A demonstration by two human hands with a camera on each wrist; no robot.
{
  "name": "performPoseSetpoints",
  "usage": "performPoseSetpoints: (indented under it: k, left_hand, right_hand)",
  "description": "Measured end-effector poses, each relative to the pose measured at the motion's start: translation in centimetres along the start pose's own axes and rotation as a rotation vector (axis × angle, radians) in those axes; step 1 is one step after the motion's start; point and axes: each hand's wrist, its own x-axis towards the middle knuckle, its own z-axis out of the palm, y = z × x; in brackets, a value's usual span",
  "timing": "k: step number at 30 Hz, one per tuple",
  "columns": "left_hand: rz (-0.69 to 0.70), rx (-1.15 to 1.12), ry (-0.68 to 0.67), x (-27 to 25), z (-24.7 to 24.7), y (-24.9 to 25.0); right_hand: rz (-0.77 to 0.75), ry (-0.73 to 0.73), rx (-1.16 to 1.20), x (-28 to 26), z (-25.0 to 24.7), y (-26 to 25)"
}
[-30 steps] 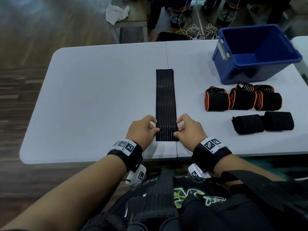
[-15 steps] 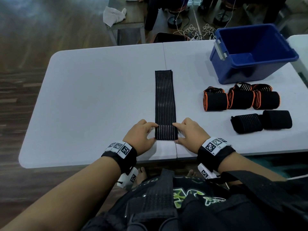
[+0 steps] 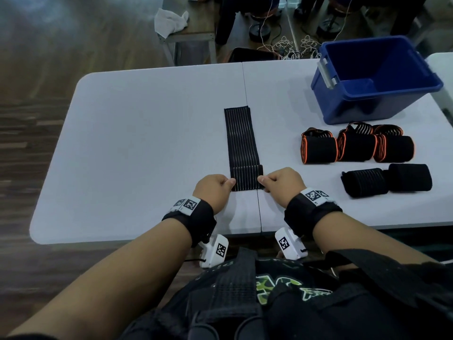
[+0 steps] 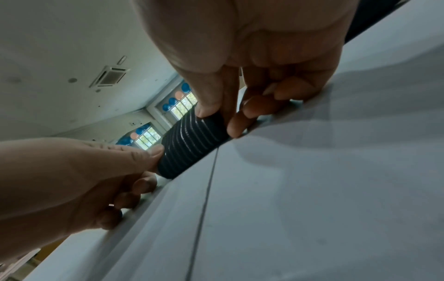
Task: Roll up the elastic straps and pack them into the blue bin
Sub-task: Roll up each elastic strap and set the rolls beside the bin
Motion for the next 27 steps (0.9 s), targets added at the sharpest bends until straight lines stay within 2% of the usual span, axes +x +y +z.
performPoseSetpoints:
  k: [4,8,10,13,19,24,27]
  left_hand:
    - [-0.020,0.003,-0.013,0.2,0.0,0.4]
    - [-0.039,0.031,0.004,0.1,0.0,0.8]
    - [-0.025,0.046,0.061,0.1,0.0,0.9]
    - [0.049,0.002,0.144,-0.2,-0.2,1.1]
    - [0.234,0.221,0.128,-0.4,0.2,0.9]
    - [0.183,0.158,0.029,-0.4,0.2,-0.1]
    - [0.150,0.050,0.042,0.2,-0.2,-0.2]
  right_hand:
    - [0.074,0.002,0.040,0.2,-0.3,-0.3]
    - [0.108,-0.001,-0.037,0.7,-0.6,-0.9]
    - [0.071,0.027,-0.104,0.8,-0.6,-1.3]
    - [-0.010,0.072,-0.074,0.6,-0.4,-1.8]
    - [-0.175,-0.010,-0.294,0.7,-0.6,-1.8]
    - [-0.225,-0.104,-0.403,0.7,-0.7,-1.6]
    - [-0.209,-0.085,-0.334,1.2,-0.9,-1.6]
